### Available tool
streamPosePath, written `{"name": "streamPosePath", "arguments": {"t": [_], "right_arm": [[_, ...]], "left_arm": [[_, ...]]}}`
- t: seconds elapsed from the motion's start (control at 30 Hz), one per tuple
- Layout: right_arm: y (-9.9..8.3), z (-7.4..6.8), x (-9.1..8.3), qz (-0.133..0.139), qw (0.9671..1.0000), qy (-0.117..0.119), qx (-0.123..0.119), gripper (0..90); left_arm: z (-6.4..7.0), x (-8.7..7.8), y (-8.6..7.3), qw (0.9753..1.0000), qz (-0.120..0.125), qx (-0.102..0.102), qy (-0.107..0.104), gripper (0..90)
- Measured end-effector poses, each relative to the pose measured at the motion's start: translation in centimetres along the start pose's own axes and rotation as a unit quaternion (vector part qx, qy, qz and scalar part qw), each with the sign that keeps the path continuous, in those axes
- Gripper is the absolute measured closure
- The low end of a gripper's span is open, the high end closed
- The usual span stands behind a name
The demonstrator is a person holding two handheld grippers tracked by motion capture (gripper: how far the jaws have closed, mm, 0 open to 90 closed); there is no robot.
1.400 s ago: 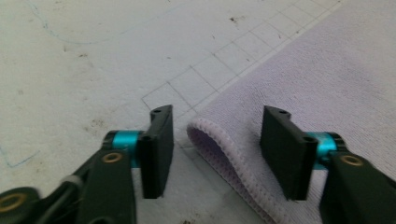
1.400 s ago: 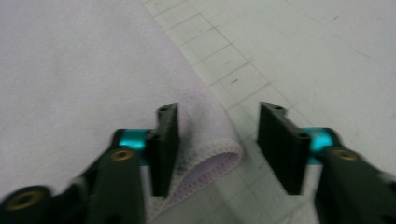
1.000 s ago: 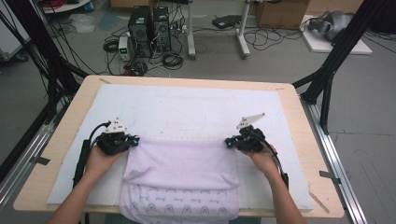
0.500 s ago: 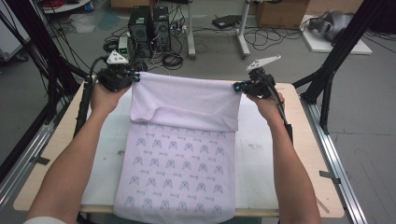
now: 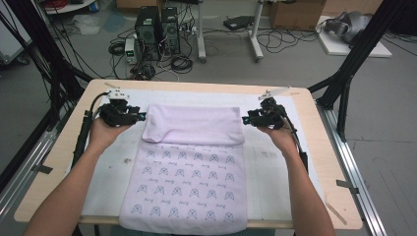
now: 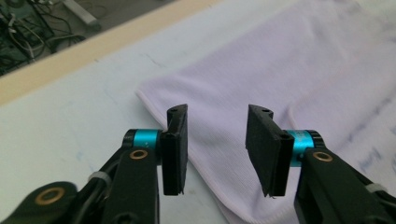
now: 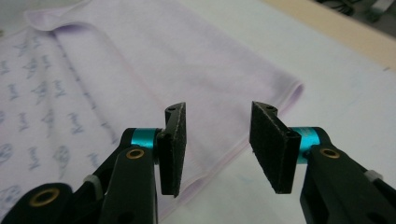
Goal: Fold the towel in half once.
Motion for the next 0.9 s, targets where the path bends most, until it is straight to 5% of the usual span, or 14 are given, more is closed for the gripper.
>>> {"name": "streamPosePath", "arguments": {"t": [0.2, 0.53, 0.6, 0.77, 0.9], "right_arm": [[-2.4, -1.8, 1.0, -0.013, 0.9998, 0.014, -0.004, 55.8], [-5.4, -2.7, 3.5, -0.053, 0.9984, 0.02, 0.001, 54.1], [-5.7, -2.8, 3.8, -0.063, 0.9977, 0.026, 0.002, 62.4], [-5.7, -3.2, 3.5, -0.063, 0.9972, 0.037, -0.012, 83.4], [-5.0, -3.7, 2.6, -0.042, 0.998, 0.042, -0.022, 86.0]], "left_arm": [[2.3, 1.0, -2.3, 0.999, -0.026, 0.02, -0.03, 54.7], [4.5, 1.2, -4.6, 0.9959, -0.036, 0.017, -0.081, 49.7], [4.7, 1.4, -4.9, 0.9957, -0.043, 0.024, -0.079, 51.0], [4.9, 1.5, -5.0, 0.9948, -0.051, 0.051, -0.071, 84.0], [4.5, 0.7, -4.9, 0.9956, -0.041, 0.05, -0.068, 87.1]]}}
Point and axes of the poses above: each handheld gripper's, and its own axes: x roughly forward along the jaws, y roughly out of its top, z roughly to its right, the point moved 6 cm from there along x, roughly forward along the jaws, and after that the axes turned 4 degrees about z, right-handed, at the moved point
